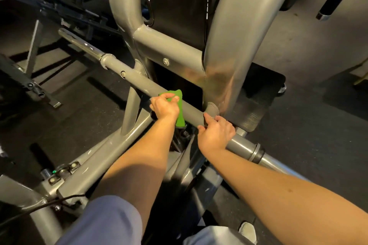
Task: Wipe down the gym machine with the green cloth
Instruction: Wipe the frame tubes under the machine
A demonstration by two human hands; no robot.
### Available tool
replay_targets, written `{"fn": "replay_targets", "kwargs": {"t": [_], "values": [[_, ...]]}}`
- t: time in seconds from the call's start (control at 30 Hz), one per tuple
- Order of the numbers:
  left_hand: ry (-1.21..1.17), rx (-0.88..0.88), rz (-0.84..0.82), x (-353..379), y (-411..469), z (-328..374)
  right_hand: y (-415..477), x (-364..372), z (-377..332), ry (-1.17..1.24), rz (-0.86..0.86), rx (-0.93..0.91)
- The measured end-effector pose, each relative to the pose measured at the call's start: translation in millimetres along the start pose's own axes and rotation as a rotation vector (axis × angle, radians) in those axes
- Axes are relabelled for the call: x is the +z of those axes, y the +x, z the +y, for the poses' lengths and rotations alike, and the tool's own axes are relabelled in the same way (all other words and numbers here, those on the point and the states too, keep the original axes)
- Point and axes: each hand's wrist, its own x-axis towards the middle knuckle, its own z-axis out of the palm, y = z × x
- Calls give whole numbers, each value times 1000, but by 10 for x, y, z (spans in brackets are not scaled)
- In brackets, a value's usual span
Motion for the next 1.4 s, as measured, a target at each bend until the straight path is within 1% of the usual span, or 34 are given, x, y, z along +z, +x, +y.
{"fn": "replay_targets", "kwargs": {"t": [0.1, 0.17, 0.27, 0.33, 0.4, 0.5, 0.57, 0.7, 0.8, 0.87, 1.0, 1.1, 1.2, 1.27, 1.3, 1.37, 1.4], "values": [[-67, 0, 33, -7, 34, 3, 7, 66, -21, 29, 23, 25], [-87, 70, 54, 26, -100, -47, 11, 92, -13, 41, 41, 35], [-6, 177, 56, 109, -347, -193, 24, 106, -7, 53, 60, 41], [-1, 144, 72, 157, -445, -268, 31, 97, -17, 45, 48, 41], [-76, 105, 60, 166, -506, -297, 25, 95, -21, 35, 48, 40], [-173, 151, 55, 151, -536, -317, 18, 110, -28, 35, 68, 32], [-187, 165, 62, 152, -514, -327, 18, 126, -33, 39, 76, 33], [-196, 6, 94, 152, -457, -271, 17, 141, -44, 71, 78, 55], [-199, -51, 108, 197, -404, -213, 29, 171, -42, 72, 92, 54], [-248, -84, 114, 226, -407, -183, 22, 198, -51, 79, 108, 52], [-363, -209, 139, 301, -328, -103, 14, 202, -78, 78, 145, 60], [-501, -298, 232, 262, 38, -85, 20, 172, -87, 32, 102, 85], [-474, -394, 267, 146, 433, 14, 39, 183, -88, 37, 88, 94], [-542, -417, 329, 61, 641, 62, 42, 190, -92, 28, 73, 103], [-542, -415, 325, 23, 703, 64, 41, 193, -97, 19, 67, 109], [-453, -393, 260, -11, 791, -7, 45, 197, -106, 24, 69, 106], [-416, -388, 256, 15, 855, -106, 47, 193, -110, 34, 68, 96]]}}
